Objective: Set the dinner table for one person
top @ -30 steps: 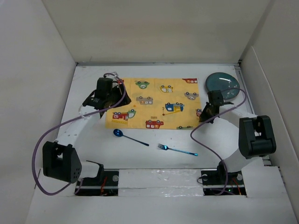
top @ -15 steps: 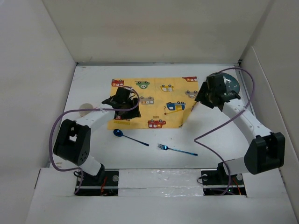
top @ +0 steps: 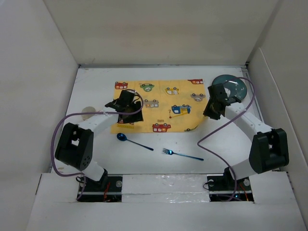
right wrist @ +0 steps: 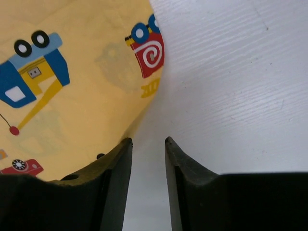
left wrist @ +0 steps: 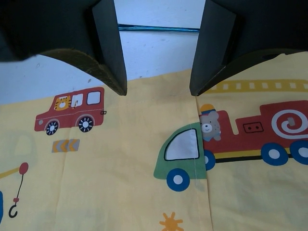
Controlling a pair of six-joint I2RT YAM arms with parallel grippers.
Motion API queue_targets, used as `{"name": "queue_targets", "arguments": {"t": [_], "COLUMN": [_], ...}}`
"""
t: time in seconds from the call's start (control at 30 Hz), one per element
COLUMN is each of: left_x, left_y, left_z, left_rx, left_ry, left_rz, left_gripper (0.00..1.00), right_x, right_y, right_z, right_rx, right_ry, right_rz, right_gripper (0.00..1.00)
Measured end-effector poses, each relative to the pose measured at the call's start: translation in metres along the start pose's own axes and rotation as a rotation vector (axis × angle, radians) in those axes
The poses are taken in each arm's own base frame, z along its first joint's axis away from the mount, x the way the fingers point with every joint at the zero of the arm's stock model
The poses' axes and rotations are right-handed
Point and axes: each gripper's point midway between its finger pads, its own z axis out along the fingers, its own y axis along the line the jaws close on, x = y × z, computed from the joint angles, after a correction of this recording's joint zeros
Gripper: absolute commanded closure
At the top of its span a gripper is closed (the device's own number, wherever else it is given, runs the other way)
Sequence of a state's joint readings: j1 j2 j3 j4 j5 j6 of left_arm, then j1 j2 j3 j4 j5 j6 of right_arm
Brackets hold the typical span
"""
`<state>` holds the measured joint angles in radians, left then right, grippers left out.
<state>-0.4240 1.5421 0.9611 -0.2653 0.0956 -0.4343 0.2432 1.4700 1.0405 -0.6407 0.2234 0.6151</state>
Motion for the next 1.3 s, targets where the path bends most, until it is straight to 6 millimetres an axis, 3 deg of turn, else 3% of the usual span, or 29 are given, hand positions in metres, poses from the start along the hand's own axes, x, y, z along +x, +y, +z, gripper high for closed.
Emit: {"name": "queue_targets", "arguments": {"t": [0.23,0.27,0.3,0.33,0.4,0.5,0.57,0.6,0.63,0.7,0.73,0.77,0.8,0.9,1.07,1.3], "left_x": [-0.001,-0.002,-0.002,-0.003,-0.007,-0.031,-0.060,-0.068,-0.077,-0.091,-0.096,-0.099,-0.101,-0.104,-0.113,-0.116], "left_y": [-0.001,-0.003,-0.004,-0.007,-0.017,-0.041,-0.065,-0.071,-0.079,-0.090,-0.094,-0.097,-0.098,-0.103,-0.113,-0.115], "left_z": [-0.004,-0.005,-0.007,-0.009,-0.017,-0.039,-0.065,-0.074,-0.086,-0.110,-0.121,-0.131,-0.139,-0.157,-0.182,-0.198], "left_rx": [0.006,0.012,0.021,0.036,0.075,0.163,0.249,0.271,0.301,0.350,0.370,0.385,0.398,0.426,0.468,0.478], "left_ry": [-0.006,-0.008,-0.010,-0.012,-0.018,-0.072,-0.159,-0.186,-0.218,-0.286,-0.317,-0.341,-0.360,-0.393,-0.439,-0.482], "left_rz": [0.000,-0.001,-0.001,-0.006,-0.008,-0.003,0.012,0.018,0.025,0.039,0.045,0.051,0.060,0.089,0.133,0.154], "left_gripper": [0.54,0.57,0.69,0.78,1.00,1.00,1.00,1.00,1.00,1.00,0.96,0.91,0.80,0.62,0.58,0.57], "right_x": [-0.032,-0.036,-0.039,-0.041,-0.049,-0.069,-0.081,-0.088,-0.096,-0.109,-0.116,-0.122,-0.126,-0.127,-0.125,-0.138], "right_y": [0.004,0.004,0.003,0.003,0.001,-0.012,-0.020,-0.024,-0.028,-0.036,-0.043,-0.052,-0.063,-0.094,-0.113,-0.107], "right_z": [-0.024,-0.028,-0.031,-0.033,-0.030,-0.012,0.000,0.005,0.010,0.020,0.027,0.035,0.044,0.071,0.101,0.125], "right_rx": [0.001,-0.009,-0.021,-0.043,-0.090,-0.143,-0.166,-0.171,-0.179,-0.197,-0.204,-0.197,-0.184,-0.132,-0.081,-0.111], "right_ry": [-0.141,-0.164,-0.183,-0.195,-0.202,-0.208,-0.214,-0.220,-0.230,-0.238,-0.242,-0.245,-0.244,-0.216,-0.166,-0.128], "right_rz": [0.026,0.035,0.048,0.061,0.112,0.236,0.307,0.345,0.391,0.482,0.531,0.582,0.631,0.758,0.889,1.017], "right_gripper": [0.59,0.62,0.71,0.99,1.00,1.00,0.97,0.89,0.73,0.60,0.51,0.48,0.46,0.43,0.42,0.43]}}
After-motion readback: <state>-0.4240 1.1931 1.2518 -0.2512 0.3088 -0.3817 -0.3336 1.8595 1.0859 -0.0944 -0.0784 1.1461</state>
